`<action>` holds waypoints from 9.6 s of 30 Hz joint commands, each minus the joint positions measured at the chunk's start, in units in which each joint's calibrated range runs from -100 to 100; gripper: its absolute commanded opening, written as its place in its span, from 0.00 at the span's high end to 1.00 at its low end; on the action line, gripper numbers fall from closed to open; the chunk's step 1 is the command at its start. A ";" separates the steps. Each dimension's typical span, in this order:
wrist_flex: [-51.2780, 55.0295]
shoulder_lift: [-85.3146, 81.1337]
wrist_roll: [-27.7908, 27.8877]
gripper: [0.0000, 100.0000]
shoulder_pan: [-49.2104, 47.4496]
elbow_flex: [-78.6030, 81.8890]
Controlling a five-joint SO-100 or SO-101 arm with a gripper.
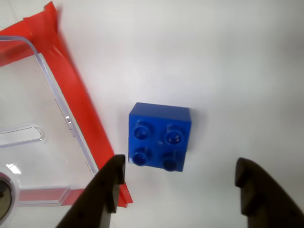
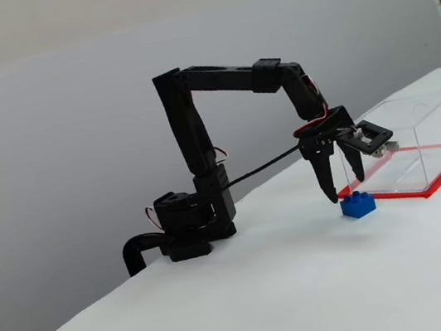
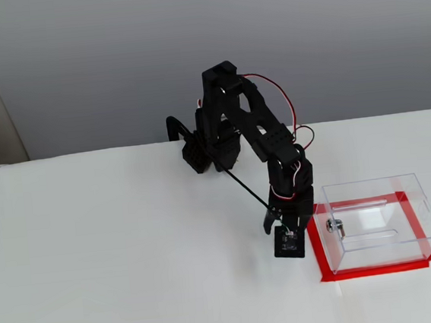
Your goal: Pick the blue lego brick and place it into the transparent box
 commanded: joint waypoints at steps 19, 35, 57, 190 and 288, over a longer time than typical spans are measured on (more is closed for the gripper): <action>-3.63 3.13 -0.92 0.74 -0.65 -3.60; -3.72 5.84 -0.98 0.74 -0.35 -3.69; -3.72 8.56 -2.12 0.88 -0.21 -6.13; -9.90 24.34 16.56 0.76 4.30 -27.83; -4.77 3.38 14.79 0.85 8.81 -27.20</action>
